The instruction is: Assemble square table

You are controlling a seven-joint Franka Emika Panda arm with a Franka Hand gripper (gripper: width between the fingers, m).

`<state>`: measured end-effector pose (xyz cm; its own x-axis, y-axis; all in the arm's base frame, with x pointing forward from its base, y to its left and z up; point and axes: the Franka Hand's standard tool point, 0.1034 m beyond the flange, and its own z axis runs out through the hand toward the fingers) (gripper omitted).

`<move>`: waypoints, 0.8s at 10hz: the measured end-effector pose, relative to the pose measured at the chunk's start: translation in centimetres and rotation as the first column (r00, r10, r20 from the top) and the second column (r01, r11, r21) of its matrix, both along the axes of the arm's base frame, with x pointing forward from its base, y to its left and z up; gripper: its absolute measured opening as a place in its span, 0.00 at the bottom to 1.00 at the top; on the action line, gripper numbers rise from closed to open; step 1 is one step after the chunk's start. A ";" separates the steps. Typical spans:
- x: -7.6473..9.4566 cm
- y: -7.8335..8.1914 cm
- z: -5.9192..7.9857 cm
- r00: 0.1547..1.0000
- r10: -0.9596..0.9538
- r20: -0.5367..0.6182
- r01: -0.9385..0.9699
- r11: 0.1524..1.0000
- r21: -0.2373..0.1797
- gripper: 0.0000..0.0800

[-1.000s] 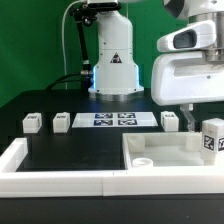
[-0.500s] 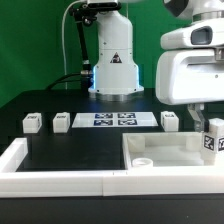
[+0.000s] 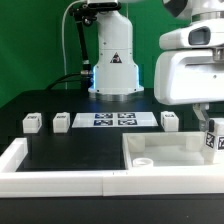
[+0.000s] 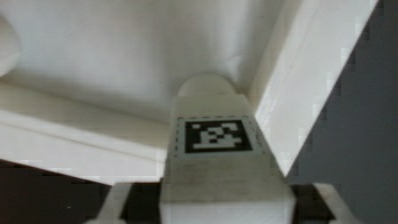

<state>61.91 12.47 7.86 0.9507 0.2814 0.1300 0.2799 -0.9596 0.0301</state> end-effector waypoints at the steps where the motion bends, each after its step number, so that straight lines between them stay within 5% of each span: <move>1: 0.0 0.0 0.0 1.000 0.000 0.000 0.000 1.000 0.000 0.36; 4: 0.0 -0.2 -0.1 0.957 -0.291 -0.003 0.291 0.955 0.050 0.36; 8: 0.1 -0.5 -0.1 0.746 -0.665 -0.045 0.665 0.738 0.115 0.37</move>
Offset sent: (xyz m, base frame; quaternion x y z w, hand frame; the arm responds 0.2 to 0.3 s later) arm -0.0084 -0.0058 -0.0005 0.0005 0.0126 0.3065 0.9518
